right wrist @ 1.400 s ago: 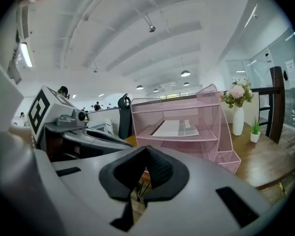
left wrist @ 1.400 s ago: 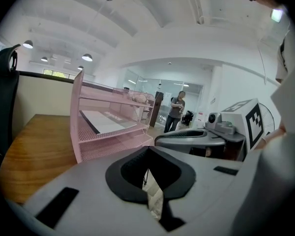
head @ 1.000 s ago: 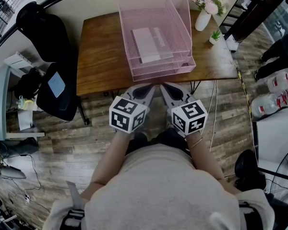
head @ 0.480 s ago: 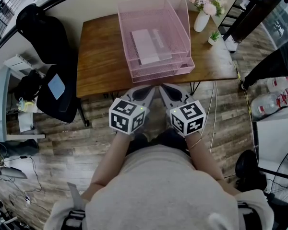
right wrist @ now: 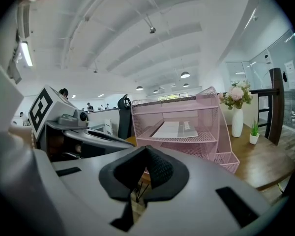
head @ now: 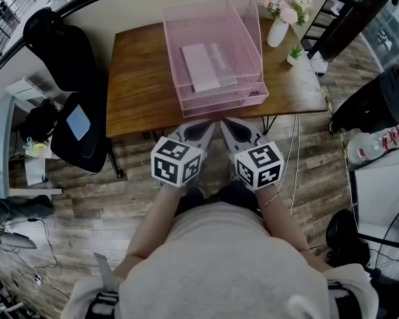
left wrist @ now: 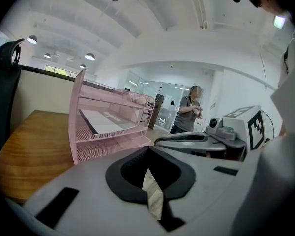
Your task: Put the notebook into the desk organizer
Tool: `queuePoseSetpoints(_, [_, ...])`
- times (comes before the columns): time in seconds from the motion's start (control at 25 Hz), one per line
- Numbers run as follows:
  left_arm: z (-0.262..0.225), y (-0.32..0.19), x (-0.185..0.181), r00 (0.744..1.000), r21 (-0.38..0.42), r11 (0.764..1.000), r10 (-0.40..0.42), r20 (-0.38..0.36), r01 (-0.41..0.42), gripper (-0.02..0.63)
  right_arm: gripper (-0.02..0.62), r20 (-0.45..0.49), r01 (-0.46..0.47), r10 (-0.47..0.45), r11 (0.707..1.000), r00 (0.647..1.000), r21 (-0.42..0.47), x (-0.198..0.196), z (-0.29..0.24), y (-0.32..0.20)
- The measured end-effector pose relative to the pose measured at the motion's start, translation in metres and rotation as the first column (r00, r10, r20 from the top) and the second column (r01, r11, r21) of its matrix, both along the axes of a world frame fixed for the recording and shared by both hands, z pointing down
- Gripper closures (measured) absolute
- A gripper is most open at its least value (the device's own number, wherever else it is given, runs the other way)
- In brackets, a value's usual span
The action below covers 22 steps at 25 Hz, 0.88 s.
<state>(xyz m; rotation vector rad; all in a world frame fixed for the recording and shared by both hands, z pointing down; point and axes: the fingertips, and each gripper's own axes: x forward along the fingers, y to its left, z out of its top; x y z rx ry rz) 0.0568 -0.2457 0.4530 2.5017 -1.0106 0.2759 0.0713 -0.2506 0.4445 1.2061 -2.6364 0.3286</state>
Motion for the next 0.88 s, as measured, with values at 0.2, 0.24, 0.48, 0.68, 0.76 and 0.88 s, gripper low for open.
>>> queuePoseSetpoints(0.2, [-0.001, 0.003, 0.001, 1.0, -0.004, 1.0, 0.011, -0.014, -0.011, 0.594, 0.592, -0.019, 0.003, -0.004, 1.0, 1.0, -0.008, -0.003, 0.006, 0.004])
queuePoseSetpoints(0.24, [-0.001, 0.003, 0.001, 1.0, -0.004, 1.0, 0.01, -0.013, -0.01, 0.594, 0.592, -0.018, 0.005, -0.005, 1.0, 1.0, -0.012, -0.003, 0.006, 0.004])
queuePoseSetpoints(0.48, [-0.002, 0.0, -0.003, 1.0, -0.003, 1.0, 0.001, -0.016, -0.002, 0.594, 0.592, -0.002, 0.009, -0.009, 1.0, 1.0, -0.018, -0.005, 0.004, 0.003])
queuePoseSetpoints(0.68, [-0.001, 0.004, -0.005, 1.0, -0.012, 1.0, 0.006, -0.025, -0.007, 0.594, 0.592, -0.026, 0.015, -0.015, 1.0, 1.0, -0.01, -0.009, 0.004, 0.007])
queuePoseSetpoints(0.76, [-0.001, 0.005, -0.005, 0.999, -0.017, 1.0, 0.01, -0.031, -0.01, 0.594, 0.592, -0.023, 0.016, -0.016, 1.0, 1.0, -0.013, -0.011, 0.004, 0.009])
queuePoseSetpoints(0.88, [-0.001, 0.007, -0.006, 0.999, -0.022, 1.0, 0.015, -0.031, -0.015, 0.594, 0.592, -0.023, 0.016, -0.016, 1.0, 1.0, -0.015, -0.012, 0.005, 0.011])
